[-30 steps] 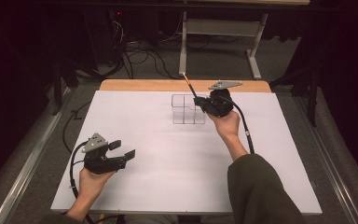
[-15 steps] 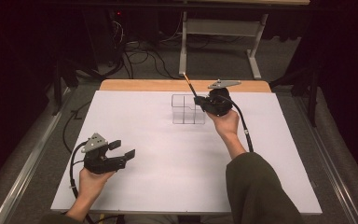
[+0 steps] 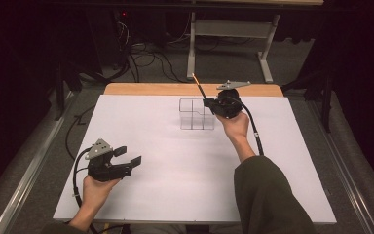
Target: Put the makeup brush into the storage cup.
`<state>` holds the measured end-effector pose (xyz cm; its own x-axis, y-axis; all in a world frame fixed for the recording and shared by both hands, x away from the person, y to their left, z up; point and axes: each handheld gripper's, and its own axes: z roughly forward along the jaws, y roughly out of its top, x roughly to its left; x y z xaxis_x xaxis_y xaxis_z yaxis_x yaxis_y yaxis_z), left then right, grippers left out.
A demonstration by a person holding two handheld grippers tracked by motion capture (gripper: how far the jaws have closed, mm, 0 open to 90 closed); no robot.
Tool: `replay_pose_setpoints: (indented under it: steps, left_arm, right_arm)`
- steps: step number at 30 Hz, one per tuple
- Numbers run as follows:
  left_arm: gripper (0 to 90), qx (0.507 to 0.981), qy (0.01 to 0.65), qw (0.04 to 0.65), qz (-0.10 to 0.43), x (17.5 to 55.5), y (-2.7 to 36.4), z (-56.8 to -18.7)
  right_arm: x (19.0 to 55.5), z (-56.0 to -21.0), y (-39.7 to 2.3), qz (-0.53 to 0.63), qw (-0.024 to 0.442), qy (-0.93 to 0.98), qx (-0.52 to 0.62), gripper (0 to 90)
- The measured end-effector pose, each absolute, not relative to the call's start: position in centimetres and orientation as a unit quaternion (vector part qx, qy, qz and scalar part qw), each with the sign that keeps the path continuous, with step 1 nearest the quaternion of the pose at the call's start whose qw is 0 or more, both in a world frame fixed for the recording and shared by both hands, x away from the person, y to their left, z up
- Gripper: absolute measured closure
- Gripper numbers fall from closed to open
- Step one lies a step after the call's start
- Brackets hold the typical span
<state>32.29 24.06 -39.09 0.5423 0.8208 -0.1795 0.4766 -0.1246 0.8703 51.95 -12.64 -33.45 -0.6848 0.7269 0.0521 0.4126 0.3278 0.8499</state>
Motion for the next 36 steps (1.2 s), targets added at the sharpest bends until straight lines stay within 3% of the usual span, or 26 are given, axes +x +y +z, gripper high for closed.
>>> replay_pose_setpoints:
  steps: [36]
  left_arm:
    - [27.6, 0.730, 0.439, 0.494, 0.174, 32.2, 23.9, -39.0]
  right_arm:
    - [53.6, -35.7, -11.5, 0.434, 0.193, 0.803, 0.359, 85.4]
